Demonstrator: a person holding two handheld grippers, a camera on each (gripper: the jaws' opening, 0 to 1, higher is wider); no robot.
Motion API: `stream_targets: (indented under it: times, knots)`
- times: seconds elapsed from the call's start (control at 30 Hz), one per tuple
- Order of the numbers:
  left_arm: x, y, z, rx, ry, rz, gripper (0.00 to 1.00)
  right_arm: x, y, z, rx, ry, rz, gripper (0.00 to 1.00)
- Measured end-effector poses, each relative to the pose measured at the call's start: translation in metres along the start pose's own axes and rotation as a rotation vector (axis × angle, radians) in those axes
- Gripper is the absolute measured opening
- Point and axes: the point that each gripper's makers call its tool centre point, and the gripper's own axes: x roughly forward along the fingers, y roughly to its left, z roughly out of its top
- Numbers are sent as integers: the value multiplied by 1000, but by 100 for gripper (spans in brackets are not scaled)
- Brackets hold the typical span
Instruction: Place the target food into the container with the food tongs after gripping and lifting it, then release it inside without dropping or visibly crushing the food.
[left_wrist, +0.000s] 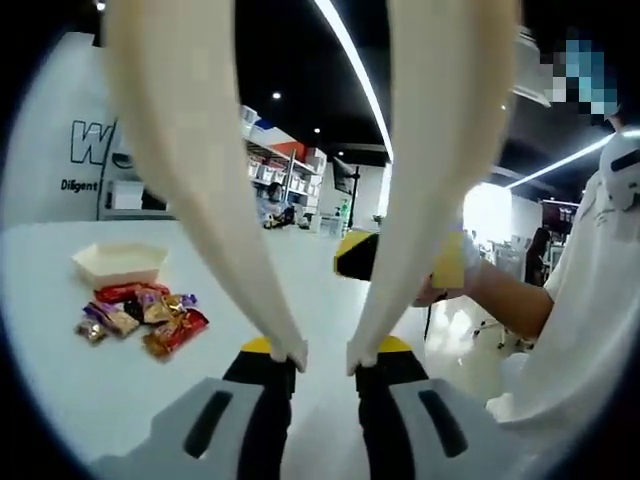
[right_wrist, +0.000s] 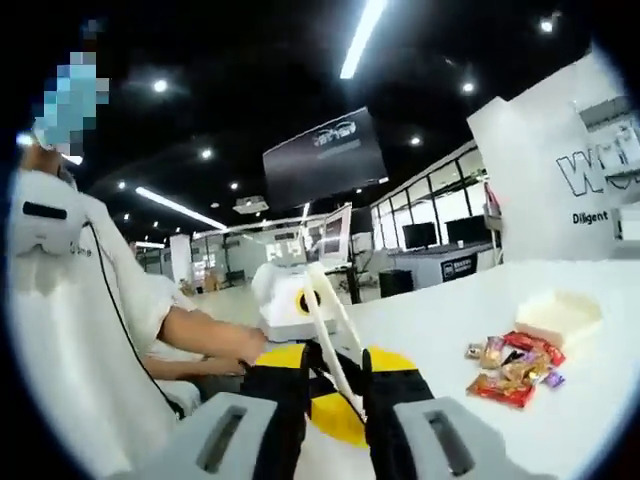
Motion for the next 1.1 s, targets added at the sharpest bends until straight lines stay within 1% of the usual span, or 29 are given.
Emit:
stream_targets:
  times: [0.03,0.07,0.1,0.17,0.23,0.27,0.3,0.33,0.37,0.4,0.43,0.5,0.53,0.6,0.7,0.73,0.8,0.9,1.0,1.07,1.1]
  knots:
    - [0,-1,0,-3,1,-3,22,3,2,-2,-20,13,14,12]
    - [0,-2,0,-6,4,-4,22,7,5,-4,-19,17,36,10]
    - [1,-4,0,-2,6,-7,22,10,4,-2,-1,4,41,7]
    - [1,-7,-2,6,21,-15,23,13,4,-1,23,-2,62,6]
    - [3,-13,-6,42,50,-30,23,18,2,-4,33,22,64,5]
    - [4,-14,-7,47,54,-33,23,19,3,-4,33,28,68,3]
    - [4,-14,-7,40,55,-29,24,19,11,-4,45,30,117,0]
    - [3,-15,-6,31,50,-42,24,18,11,-3,40,24,117,0]
    - [2,-14,-5,-2,41,-47,26,17,8,-1,30,9,113,0]
    - [1,-17,-1,-35,19,-58,28,14,10,5,37,-33,129,0]
    - [1,-20,2,-52,2,-77,29,11,11,11,57,-78,144,0]
    - [-1,-22,8,-56,-27,-85,30,5,9,20,137,-149,153,0]
    - [-1,-26,13,-85,-51,-105,31,-3,3,27,200,-217,155,0]
    - [0,-28,17,-85,-66,-115,31,-9,1,32,232,-266,161,0]
    - [1,-31,18,-80,-68,-125,30,-16,1,33,232,-285,171,0]
    - [2,-32,19,-89,-64,-130,30,-19,0,34,239,-293,172,0]
    - [2,-32,19,-91,-65,-133,30,-21,-2,36,250,-302,168,0]
    - [2,-34,19,-94,-63,-139,29,-22,-2,36,268,-309,182,0]
    - [2,-35,16,-111,-42,-137,24,-20,1,34,265,-304,186,0]
    - [1,-37,12,-134,-17,-135,19,-20,1,31,263,-298,184,0]
    - [1,-35,10,-131,-12,-125,18,-18,0,29,266,-289,176,0]
